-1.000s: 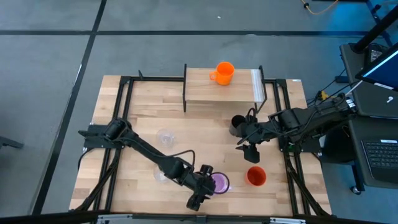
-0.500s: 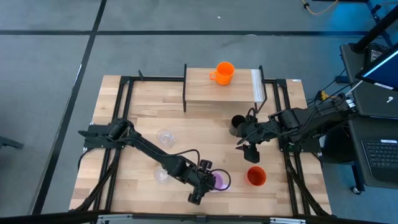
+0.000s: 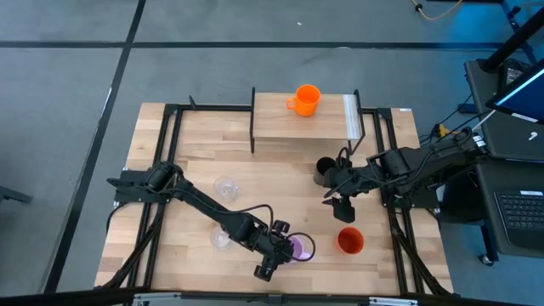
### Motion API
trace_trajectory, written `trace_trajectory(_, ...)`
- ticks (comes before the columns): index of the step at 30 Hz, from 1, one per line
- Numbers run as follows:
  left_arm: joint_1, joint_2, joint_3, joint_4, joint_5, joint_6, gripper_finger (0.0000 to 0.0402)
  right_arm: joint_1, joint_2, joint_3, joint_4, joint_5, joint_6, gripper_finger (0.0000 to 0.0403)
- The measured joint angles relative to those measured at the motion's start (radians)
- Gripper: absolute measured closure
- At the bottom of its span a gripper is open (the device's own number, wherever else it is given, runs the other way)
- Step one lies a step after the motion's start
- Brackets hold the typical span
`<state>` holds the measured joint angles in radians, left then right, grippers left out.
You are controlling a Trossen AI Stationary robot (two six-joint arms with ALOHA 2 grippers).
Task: Stack small to large cups/mugs on shelf
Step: Put the purple mug on the shelf
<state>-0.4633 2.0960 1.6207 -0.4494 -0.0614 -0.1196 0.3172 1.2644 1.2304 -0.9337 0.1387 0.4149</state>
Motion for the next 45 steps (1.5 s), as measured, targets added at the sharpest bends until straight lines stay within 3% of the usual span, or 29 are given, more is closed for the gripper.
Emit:
trace_trajectory(11, 0.003, 0.0, 0.0, -0.04, -0.069, 0.045, 0.0263, 0.0, 0.0, 0.0, -0.001, 0.0, -0.011, 0.0144)
trace_trajectory(23, 0.008, 0.0, 0.0, -0.037, -0.086, 0.069, 0.0391, 0.0, 0.0, 0.0, -0.004, 0.0, -0.03, 0.0144)
trace_trajectory(28, 0.022, 0.0, 0.0, -0.037, -0.138, -0.052, 0.0395, 0.0, 0.0, 0.0, -0.004, 0.0, -0.03, 0.0144)
trace_trajectory(34, 0.056, -0.001, 0.072, -0.075, -0.206, -0.314, 0.0398, 0.0, 0.0, 0.0, -0.004, 0.0, -0.026, 0.0144)
trace_trajectory(39, 0.086, -0.004, 0.176, -0.259, -0.229, -0.504, 0.0399, 0.0, 0.0, 0.0, -0.003, 0.0, -0.025, 0.0144)
trace_trajectory(45, 0.143, -0.003, 0.186, -0.441, -0.246, -0.77, 0.0399, 0.0, 0.0, 0.0, -0.001, 0.0, 0.002, 0.0144)
